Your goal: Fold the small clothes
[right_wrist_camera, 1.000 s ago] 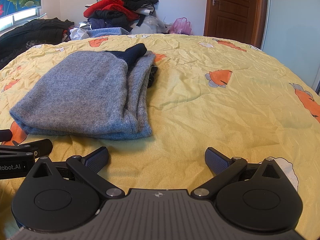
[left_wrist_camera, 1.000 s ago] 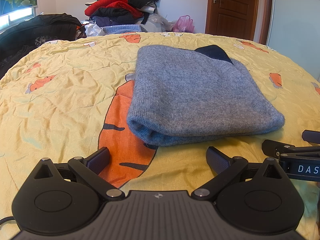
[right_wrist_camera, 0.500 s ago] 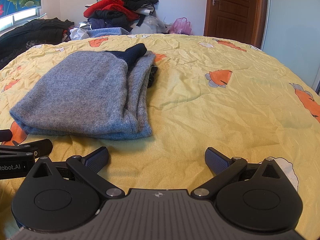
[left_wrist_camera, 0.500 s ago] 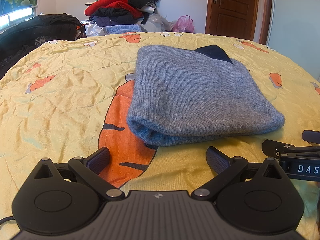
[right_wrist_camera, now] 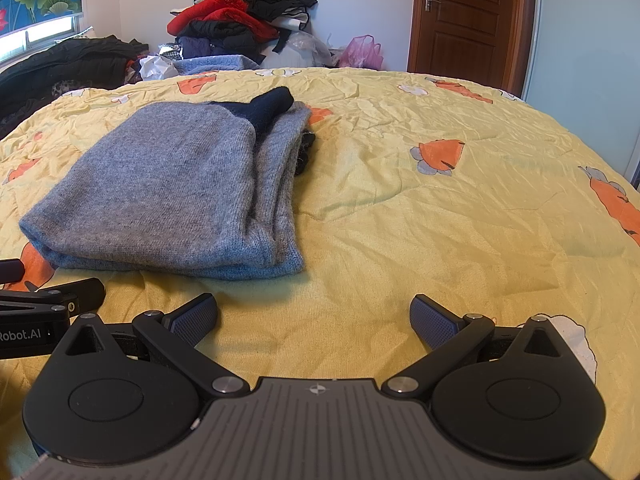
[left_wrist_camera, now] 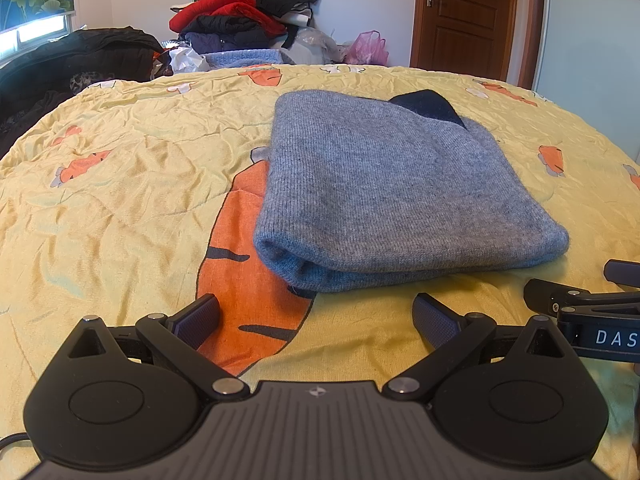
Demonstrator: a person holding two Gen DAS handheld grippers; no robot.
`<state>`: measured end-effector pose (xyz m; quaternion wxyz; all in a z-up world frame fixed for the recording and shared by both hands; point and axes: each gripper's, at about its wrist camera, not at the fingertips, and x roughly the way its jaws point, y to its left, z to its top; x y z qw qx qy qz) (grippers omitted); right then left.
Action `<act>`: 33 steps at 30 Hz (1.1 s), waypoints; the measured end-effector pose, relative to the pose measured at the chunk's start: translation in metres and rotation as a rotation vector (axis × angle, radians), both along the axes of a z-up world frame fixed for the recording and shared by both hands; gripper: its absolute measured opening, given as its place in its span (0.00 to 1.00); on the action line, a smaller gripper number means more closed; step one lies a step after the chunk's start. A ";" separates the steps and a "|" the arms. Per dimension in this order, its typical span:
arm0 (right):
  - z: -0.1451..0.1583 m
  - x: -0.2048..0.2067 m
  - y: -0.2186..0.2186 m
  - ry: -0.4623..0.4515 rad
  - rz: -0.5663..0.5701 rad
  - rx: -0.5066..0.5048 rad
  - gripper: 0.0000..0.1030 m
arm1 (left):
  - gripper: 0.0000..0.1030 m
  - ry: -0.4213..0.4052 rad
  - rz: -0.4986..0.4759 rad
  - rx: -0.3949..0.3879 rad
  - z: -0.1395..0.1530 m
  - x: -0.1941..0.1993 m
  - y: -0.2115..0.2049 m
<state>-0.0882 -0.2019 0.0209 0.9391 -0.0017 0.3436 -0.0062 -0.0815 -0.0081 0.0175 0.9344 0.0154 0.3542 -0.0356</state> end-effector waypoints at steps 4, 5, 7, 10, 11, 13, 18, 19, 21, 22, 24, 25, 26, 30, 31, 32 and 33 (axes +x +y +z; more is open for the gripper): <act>0.000 0.000 0.000 0.000 0.000 0.000 1.00 | 1.00 0.000 0.000 0.001 0.000 0.000 0.000; 0.000 0.000 0.000 0.000 0.000 0.001 1.00 | 1.00 0.001 -0.001 0.002 0.000 0.000 0.000; 0.000 0.000 0.000 0.000 0.000 0.000 1.00 | 1.00 0.001 -0.002 0.003 0.000 0.001 0.000; 0.000 0.000 0.000 0.000 0.000 0.000 1.00 | 1.00 0.001 -0.001 0.002 0.000 0.001 0.000; 0.000 0.000 0.000 0.000 0.000 0.000 1.00 | 1.00 0.001 -0.001 0.002 0.000 0.000 0.000; 0.000 0.000 0.000 0.000 0.000 0.000 1.00 | 1.00 0.001 -0.002 0.002 0.000 0.000 0.000; -0.001 0.000 0.000 0.000 0.000 0.000 1.00 | 1.00 0.001 0.000 0.002 0.000 0.001 -0.001; -0.001 -0.001 0.000 0.000 0.000 0.000 1.00 | 1.00 0.001 0.000 0.002 0.000 0.001 -0.001; -0.001 -0.001 0.000 0.000 0.001 0.001 1.00 | 1.00 0.003 0.000 0.004 0.000 0.001 -0.001; -0.001 -0.001 0.000 0.001 0.002 0.001 1.00 | 1.00 0.004 -0.002 0.004 0.000 0.001 -0.001; 0.001 0.000 0.000 0.012 0.014 0.001 1.00 | 1.00 0.009 -0.005 0.004 0.000 0.002 0.000; 0.003 -0.001 0.000 0.022 0.024 0.002 1.00 | 1.00 0.013 -0.009 0.003 0.001 0.002 0.001; 0.005 -0.003 0.000 0.030 0.030 0.005 1.00 | 1.00 0.017 -0.013 0.000 0.001 0.002 0.002; 0.016 -0.019 0.000 0.023 0.066 0.037 1.00 | 1.00 0.072 -0.013 -0.026 0.008 0.003 0.006; 0.019 -0.022 0.002 0.023 0.081 0.035 1.00 | 1.00 0.087 -0.021 -0.037 0.011 0.003 0.006; 0.023 -0.025 0.003 0.023 0.093 0.031 1.00 | 1.00 0.091 -0.029 -0.049 0.013 0.002 0.007; 0.027 -0.026 0.004 0.021 0.106 0.028 1.00 | 1.00 0.092 -0.031 -0.062 0.016 0.000 0.008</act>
